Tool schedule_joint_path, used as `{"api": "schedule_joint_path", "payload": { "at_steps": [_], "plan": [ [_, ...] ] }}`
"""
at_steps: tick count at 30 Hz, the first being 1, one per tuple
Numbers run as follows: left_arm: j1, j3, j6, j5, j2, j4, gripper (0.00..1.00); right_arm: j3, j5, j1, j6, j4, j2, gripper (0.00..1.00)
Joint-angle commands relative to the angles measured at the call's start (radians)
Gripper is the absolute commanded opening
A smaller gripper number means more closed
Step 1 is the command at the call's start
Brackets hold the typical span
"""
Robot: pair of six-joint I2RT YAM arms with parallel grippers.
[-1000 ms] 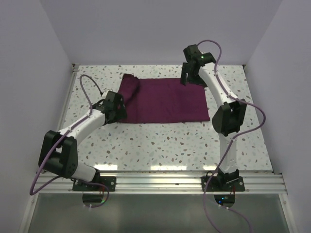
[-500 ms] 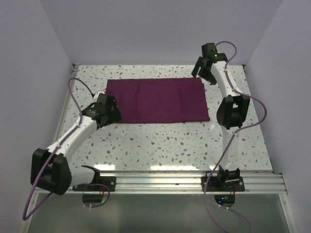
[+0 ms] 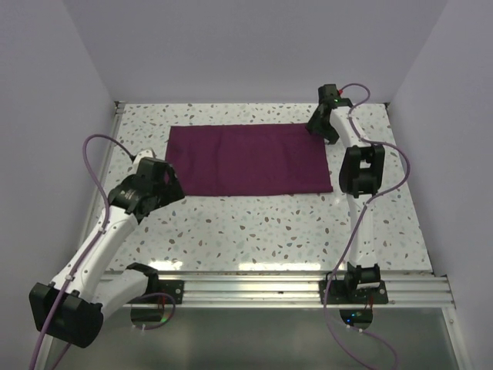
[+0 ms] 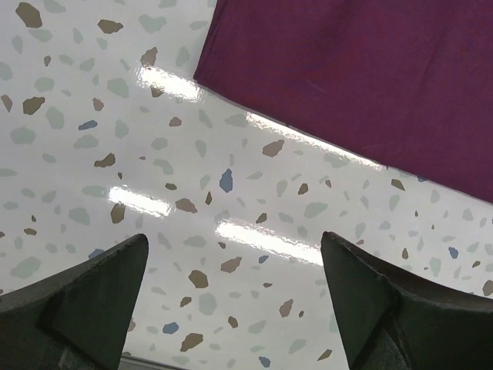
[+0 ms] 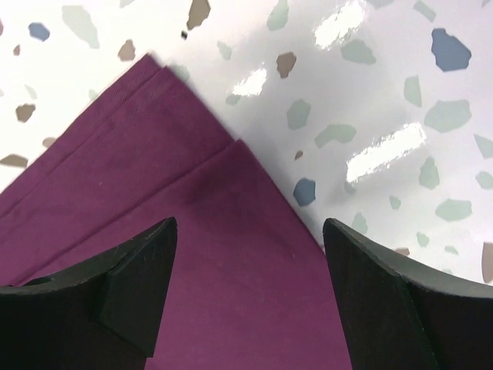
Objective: Open and lay out the surgical kit
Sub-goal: Open the surgical kit at the center of the board.
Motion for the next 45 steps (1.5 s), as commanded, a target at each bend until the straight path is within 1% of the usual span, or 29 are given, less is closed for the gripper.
{"api": "schedule_joint_path", "payload": {
  "at_steps": [1,7,8,10,11,16,18,19,21,22,31,37,45],
  "plan": [
    [0.005,-0.007,-0.018,0.010,-0.039,-0.032,0.97,0.059,0.038,-0.016,0.016,0.076,0.013,0.79],
    [0.005,-0.015,-0.012,0.021,-0.031,-0.023,0.97,0.071,0.057,-0.024,-0.004,0.127,0.046,0.70],
    [0.003,-0.015,-0.010,0.022,-0.028,-0.022,0.97,0.075,0.055,-0.025,-0.004,0.133,0.059,0.63],
    [0.003,-0.017,-0.007,0.027,-0.016,-0.017,0.97,0.086,0.052,-0.025,-0.010,0.137,0.070,0.52],
    [0.003,-0.018,-0.006,0.028,-0.011,-0.017,0.96,0.091,0.049,-0.025,-0.010,0.140,0.081,0.42],
    [0.003,-0.021,0.007,0.041,0.007,-0.008,0.96,0.085,0.042,-0.025,-0.018,0.143,0.098,0.30],
    [0.003,-0.020,0.010,0.044,0.015,-0.005,0.96,0.079,0.041,-0.024,-0.019,0.143,0.098,0.20],
    [0.003,-0.020,0.011,0.045,0.016,-0.003,0.96,0.072,0.041,-0.025,-0.021,0.142,0.096,0.13],
    [0.003,-0.020,0.016,0.051,0.021,-0.002,0.96,0.068,0.048,-0.025,-0.025,0.140,0.092,0.08],
    [0.003,-0.021,0.017,0.053,0.022,0.000,0.96,0.066,0.049,-0.027,-0.028,0.137,0.090,0.00],
    [0.002,-0.024,0.031,0.067,0.024,0.012,0.96,0.042,0.075,-0.025,-0.032,0.114,0.026,0.00],
    [0.003,-0.026,0.030,0.065,0.009,0.018,0.96,-0.052,0.080,-0.027,-0.015,0.127,-0.118,0.00],
    [0.003,-0.023,0.027,0.058,0.003,0.021,0.96,-0.061,0.031,-0.015,-0.004,0.087,-0.239,0.00]
  ]
}}
